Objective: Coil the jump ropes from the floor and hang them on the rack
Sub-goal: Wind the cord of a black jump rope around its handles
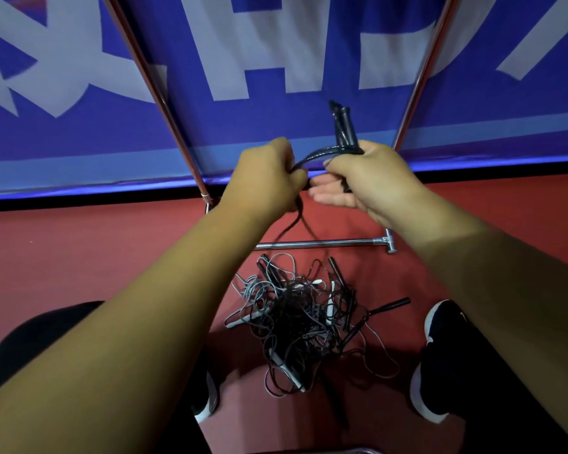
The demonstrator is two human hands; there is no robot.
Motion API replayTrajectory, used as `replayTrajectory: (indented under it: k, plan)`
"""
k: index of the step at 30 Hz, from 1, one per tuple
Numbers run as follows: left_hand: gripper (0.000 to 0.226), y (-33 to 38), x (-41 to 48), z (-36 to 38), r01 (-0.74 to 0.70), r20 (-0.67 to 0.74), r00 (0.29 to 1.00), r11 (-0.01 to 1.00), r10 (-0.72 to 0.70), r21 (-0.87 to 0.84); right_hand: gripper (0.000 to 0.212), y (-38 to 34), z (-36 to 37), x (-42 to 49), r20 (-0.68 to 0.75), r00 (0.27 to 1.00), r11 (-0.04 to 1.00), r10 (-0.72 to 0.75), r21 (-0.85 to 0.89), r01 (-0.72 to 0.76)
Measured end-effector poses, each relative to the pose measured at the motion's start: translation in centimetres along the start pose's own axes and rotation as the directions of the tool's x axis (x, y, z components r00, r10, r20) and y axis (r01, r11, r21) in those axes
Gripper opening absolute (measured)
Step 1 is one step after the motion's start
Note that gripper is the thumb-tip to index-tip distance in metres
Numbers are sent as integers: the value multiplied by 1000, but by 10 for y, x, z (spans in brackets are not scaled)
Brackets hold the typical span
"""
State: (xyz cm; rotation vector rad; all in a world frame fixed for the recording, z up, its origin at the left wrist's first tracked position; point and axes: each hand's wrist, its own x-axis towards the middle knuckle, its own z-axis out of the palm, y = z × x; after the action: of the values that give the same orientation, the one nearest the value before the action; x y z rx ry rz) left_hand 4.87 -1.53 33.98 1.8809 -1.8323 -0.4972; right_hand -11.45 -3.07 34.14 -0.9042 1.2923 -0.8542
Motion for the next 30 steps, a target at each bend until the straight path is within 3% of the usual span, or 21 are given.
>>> replayTrajectory:
  k: [3,5,8,11,14,16,18,19,22,25,30]
  plan:
    - [21,5,2,-2,-88,-78,994,985,77,-146,14,-4,-4,0,-20,998,995,-56,79,58]
    - [19,9,3,-6,-36,67,996,940,62,-340,16,-6,-6,-2,-40,995,996,-87,19,87]
    - [34,8,8,-12,202,347,937,750,39,-630,30,-7,-9,-7,-51,990,964,-128,-242,112]
    - [26,14,7,-18,289,451,887,639,102,-713,30,-2,-14,-6,1,967,758,-255,-621,200]
    - [58,21,0,-12,347,456,889,571,54,-744,20,0,-12,-8,69,946,510,-317,-829,231]
    - [51,22,-3,-5,383,446,895,502,6,-776,17,1,-7,-11,105,947,490,-303,-835,249]
    - [23,23,-5,0,402,453,892,455,2,-794,18,3,-2,-14,142,949,547,-281,-789,280]
    - [21,23,-6,2,408,457,889,435,9,-803,18,3,-1,-16,154,952,576,-266,-766,285]
    - [34,21,-4,8,400,428,904,371,-8,-838,15,3,-2,-14,144,948,551,-283,-785,283]
    - [35,20,-2,11,408,412,909,340,-65,-847,29,2,-7,-12,126,951,549,-282,-792,268]
    - [36,14,4,10,452,433,892,230,-131,-862,30,-3,-10,-16,222,932,510,-288,-788,345]
